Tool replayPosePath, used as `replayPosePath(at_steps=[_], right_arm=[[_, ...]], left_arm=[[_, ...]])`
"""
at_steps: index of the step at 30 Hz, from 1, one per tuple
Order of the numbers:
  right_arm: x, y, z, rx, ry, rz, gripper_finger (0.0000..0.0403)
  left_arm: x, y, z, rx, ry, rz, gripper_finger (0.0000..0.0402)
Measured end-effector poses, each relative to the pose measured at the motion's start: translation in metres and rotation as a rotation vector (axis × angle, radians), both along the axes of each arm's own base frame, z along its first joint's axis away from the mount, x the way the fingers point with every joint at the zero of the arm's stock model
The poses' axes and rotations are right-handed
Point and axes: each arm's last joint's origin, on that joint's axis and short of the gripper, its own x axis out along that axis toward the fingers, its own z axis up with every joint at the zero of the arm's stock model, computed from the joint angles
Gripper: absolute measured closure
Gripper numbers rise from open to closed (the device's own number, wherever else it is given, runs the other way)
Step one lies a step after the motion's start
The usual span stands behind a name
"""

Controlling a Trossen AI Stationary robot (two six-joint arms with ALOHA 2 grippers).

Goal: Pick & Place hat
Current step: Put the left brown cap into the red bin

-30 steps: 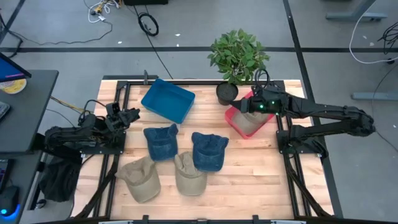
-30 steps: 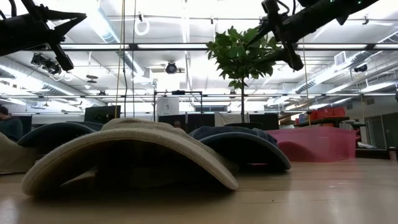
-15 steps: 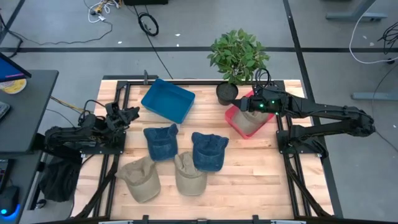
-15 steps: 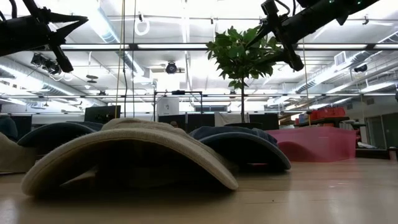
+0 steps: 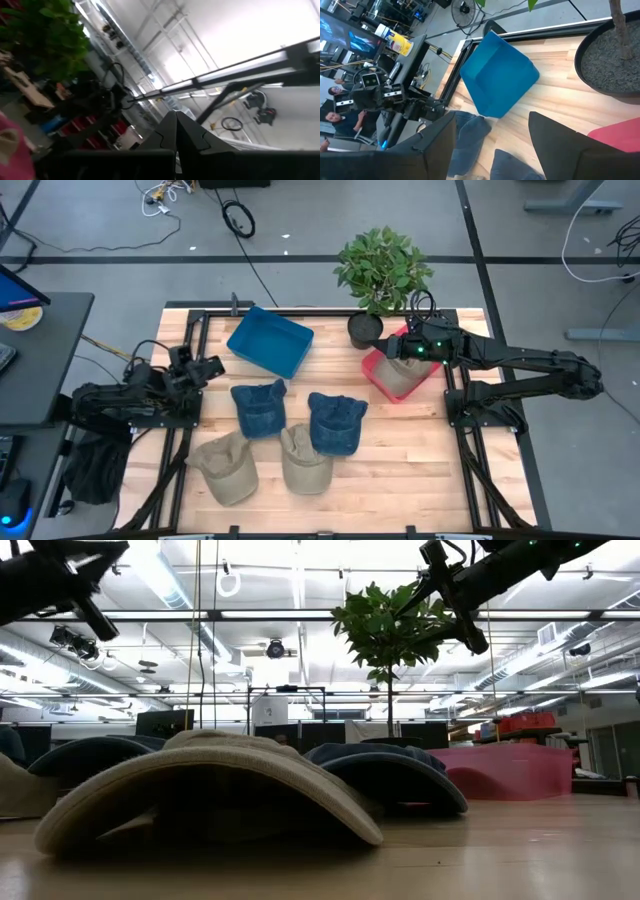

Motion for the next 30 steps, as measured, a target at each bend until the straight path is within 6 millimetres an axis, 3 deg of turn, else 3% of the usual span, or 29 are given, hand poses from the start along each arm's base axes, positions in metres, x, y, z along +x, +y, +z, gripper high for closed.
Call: replayPosePath(at_steps=[13,21,30], right_arm=[[-0.001,-0.002,0.000,-0.023,0.007,-0.053,0.0152],[-0.001,-0.002,0.000,-0.044,0.017,-0.053,0.0152],[-0.001,-0.004,0.000,-0.091,0.038,-0.071,0.0152]], left_arm=[[-0.018,-0.003,0.075,0.205,-0.051,0.038,0.0399],[0.003,-0.003,0.111,0.285,0.040,0.077,0.0399],[0.030,-0.011,0.154,0.371,0.052,-0.018,0.0399]])
